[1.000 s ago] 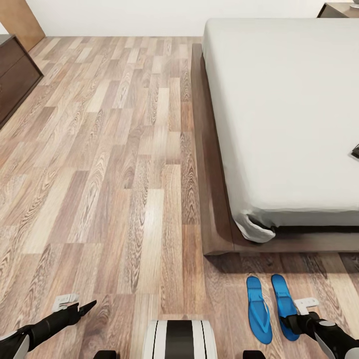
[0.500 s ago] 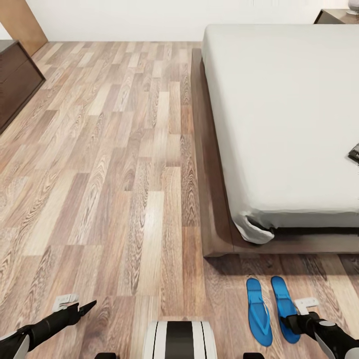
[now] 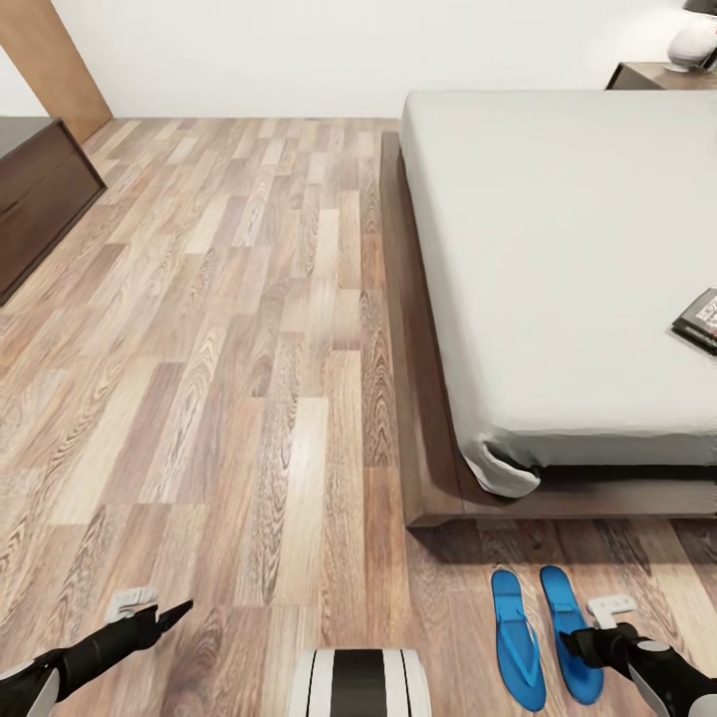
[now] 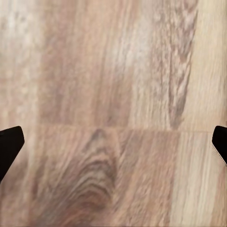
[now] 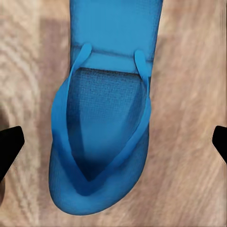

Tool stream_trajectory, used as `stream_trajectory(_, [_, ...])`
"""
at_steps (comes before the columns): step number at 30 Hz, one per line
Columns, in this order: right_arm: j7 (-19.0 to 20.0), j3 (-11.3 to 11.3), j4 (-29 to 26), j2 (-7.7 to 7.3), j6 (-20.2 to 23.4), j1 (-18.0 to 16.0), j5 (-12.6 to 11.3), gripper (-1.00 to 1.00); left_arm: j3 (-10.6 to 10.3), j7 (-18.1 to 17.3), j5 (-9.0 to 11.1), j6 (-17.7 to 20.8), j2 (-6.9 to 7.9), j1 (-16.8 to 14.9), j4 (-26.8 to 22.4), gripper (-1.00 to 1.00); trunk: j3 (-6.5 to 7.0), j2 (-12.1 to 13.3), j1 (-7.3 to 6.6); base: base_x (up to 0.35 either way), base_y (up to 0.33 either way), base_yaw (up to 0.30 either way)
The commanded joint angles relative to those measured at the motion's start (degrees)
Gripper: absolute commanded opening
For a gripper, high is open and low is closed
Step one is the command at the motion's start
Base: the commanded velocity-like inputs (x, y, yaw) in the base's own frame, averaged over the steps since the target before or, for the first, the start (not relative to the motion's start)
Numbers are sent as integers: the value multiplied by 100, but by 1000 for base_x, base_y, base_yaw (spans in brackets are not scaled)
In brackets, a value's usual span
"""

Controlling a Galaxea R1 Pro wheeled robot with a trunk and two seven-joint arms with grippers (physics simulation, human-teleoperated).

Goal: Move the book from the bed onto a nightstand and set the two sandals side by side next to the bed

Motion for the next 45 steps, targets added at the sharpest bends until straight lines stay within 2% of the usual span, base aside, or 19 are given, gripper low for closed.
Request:
stream_trajectory(1, [24, -33, -2, 0, -1, -1, 57, 100, 41, -43, -27, 60, -6, -4, -6, 100, 20, 0, -3, 0, 0, 0])
stream_trajectory(10, [115, -65, -86, -29, -80, -1, 30, 100, 18, -41, -30, 60, -13, -5, -6, 100, 219, 12, -26, 0, 0, 0])
stream_trajectory(13, [265, -79, -66, -71, -92, -1, -16, 100, 18, -42, -29, 60, -14, -6, -6, 100, 286, 16, -34, 0, 0, 0])
stream_trajectory(14, [420, -84, -51, -118, -92, -1, -110, 100, 15, -43, -28, 60, -16, -5, -6, 100, 308, 18, -37, 0, 0, 0])
stream_trajectory(15, [658, -88, -33, -217, -94, 0, -296, 100, 13, -43, -27, 60, -22, -5, -6, 100, 330, 19, -39, 0, 0, 0])
stream_trajectory(17, [1580, -92, 26, -580, -92, 5, -1154, 100, 15, -43, -29, 60, -89, -4, -6, 100, 374, 22, -44, 0, 0, 0])
stream_trajectory(18, [1804, -92, 52, -657, -91, 6, -1376, 100, 14, -43, -29, 60, -98, -4, -6, 100, 396, 23, -47, 0, 0, 0])
stream_trajectory(20, [2766, -88, 247, -943, -90, 7, -2240, 100, 6, -43, -30, 60, -126, -6, -4, 100, 441, 26, -52, 0, 0, 0])
stream_trajectory(22, [3697, -86, 713, -1196, -89, 8, -2895, 100, -55, -38, -30, 58, -176, -4, 0, 100, 485, 28, -57, 0, 0, 0])
stream_trajectory(24, [4026, -86, 1016, -1269, -89, 8, -3069, 100, -88, -32, -30, 54, -229, -5, 3, 100, 529, 31, -63, 0, 0, 0])
stream_trajectory(29, [4334, -85, 1375, -1332, -105, 8, -3229, 100, -121, -23, -49, 48, -351, -4, 241, 100, 640, 38, -75, 0, 0, 0])
stream_trajectory(34, [4388, -85, 1444, -1336, -193, 8, -3262, 100, -131, -4, -521, -498, -495, -4, 883, 100, 751, 44, -88, 0, 0, 0])
stream_trajectory(38, [4372, -84, 1447, -1331, -218, 11, -3265, 100, -118, -6, -610, -656, -550, -4, 1006, 100, 839, 50, -99, 0, 0, 0])
stream_trajectory(45, [4333, -77, 1448, -1293, -327, 9, -3265, 100, -94, -8, -614, -686, -542, -6, 1024, 100, 994, 59, -117, 0, 0, 0])
